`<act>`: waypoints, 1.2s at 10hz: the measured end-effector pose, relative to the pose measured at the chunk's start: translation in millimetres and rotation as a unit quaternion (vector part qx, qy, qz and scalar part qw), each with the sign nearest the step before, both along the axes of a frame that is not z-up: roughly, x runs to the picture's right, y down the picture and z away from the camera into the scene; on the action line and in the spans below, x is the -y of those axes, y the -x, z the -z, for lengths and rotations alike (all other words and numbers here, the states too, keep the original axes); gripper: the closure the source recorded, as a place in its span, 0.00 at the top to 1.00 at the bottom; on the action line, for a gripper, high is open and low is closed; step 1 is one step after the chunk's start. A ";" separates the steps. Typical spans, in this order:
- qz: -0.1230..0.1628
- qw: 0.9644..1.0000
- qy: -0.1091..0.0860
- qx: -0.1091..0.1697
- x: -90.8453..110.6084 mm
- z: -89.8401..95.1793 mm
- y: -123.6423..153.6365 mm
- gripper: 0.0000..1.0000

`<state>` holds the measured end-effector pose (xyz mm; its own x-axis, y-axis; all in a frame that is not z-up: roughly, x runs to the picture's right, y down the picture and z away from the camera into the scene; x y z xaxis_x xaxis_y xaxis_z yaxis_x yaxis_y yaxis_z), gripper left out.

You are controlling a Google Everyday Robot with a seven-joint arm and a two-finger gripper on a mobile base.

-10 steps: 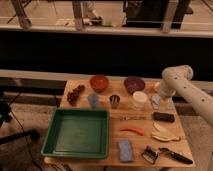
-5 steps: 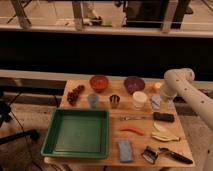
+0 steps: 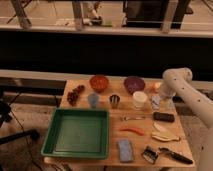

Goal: Place apple in purple bowl

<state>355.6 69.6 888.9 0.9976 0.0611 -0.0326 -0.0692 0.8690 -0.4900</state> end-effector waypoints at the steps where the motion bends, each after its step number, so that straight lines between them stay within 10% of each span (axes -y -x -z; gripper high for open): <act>1: 0.000 1.000 -0.001 -0.001 -1.4 2.0 -0.9 0.80; 12: -0.015 0.998 -0.056 -0.012 34.6 -21.8 -11.9 0.80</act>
<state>367.4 35.0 910.7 0.9943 0.0953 -0.0485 -0.1066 0.9158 -0.3873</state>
